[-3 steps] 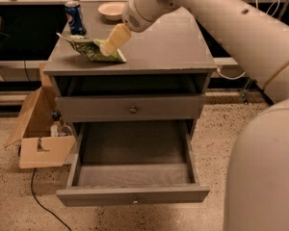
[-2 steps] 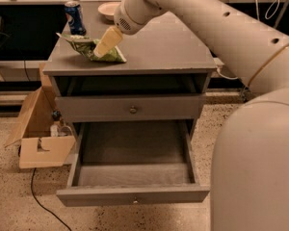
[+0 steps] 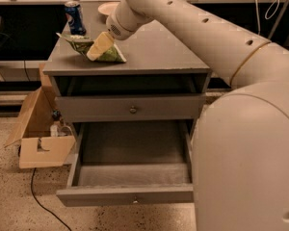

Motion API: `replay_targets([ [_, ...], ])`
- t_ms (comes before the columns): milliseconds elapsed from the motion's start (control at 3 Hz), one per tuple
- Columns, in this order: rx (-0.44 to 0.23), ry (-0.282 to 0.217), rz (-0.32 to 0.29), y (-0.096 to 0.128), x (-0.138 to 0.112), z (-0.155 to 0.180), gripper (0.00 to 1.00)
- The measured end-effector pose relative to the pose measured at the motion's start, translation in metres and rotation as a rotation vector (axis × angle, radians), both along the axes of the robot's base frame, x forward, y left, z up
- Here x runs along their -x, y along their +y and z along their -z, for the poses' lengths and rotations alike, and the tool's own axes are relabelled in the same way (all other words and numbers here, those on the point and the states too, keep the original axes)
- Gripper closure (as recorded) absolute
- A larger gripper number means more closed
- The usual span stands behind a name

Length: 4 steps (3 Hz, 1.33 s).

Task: Place green jalapeno chip bag into middle drawer

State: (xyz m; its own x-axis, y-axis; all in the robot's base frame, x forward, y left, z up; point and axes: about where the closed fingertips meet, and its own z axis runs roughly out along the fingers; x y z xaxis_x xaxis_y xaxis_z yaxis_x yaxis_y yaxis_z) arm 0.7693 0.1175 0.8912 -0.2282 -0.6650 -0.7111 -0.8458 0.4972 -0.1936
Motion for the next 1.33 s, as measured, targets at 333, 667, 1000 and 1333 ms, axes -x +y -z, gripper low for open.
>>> replay_targets([
  [333, -0.001, 0.009, 0.004, 0.012, -0.007, 0.007, 0.00],
  [667, -0.004, 0.016, -0.003, 0.029, -0.010, 0.012, 0.03],
  [1000, -0.002, 0.021, -0.007, 0.035, -0.009, 0.015, 0.25],
  [1333, -0.015, 0.018, 0.000, 0.035, -0.005, 0.015, 0.49],
])
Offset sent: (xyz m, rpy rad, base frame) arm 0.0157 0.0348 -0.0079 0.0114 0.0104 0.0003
